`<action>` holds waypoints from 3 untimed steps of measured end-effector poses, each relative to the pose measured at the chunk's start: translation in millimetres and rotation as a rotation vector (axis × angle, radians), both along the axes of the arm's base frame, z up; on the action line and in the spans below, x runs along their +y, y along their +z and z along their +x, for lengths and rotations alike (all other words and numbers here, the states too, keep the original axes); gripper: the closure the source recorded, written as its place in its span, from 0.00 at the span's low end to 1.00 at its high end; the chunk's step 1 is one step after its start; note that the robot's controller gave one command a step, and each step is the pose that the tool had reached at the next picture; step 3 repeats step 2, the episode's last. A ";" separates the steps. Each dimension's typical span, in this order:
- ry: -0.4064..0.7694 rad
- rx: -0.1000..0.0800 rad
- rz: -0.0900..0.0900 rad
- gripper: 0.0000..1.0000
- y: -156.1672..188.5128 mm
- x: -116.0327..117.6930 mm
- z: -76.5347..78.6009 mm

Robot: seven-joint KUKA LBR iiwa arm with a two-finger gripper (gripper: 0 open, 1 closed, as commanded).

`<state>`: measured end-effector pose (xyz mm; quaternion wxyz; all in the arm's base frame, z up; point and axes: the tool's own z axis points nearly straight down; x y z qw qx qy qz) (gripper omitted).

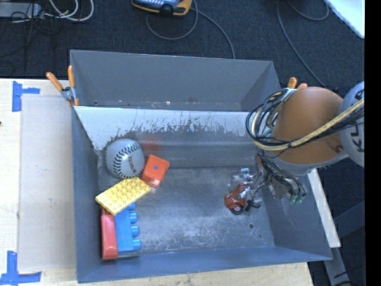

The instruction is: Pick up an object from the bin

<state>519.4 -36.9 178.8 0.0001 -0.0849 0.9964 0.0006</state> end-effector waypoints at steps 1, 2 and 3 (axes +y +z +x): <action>-0.002 0.008 0.001 1.00 43.8 0.6 -6.4; -0.037 -0.002 0.000 1.00 184.7 -21.6 0.5; -0.037 -0.002 0.000 1.00 184.7 -21.6 0.5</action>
Offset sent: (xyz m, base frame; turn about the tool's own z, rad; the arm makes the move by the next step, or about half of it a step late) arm -0.0004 -0.0220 0.1849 0.0331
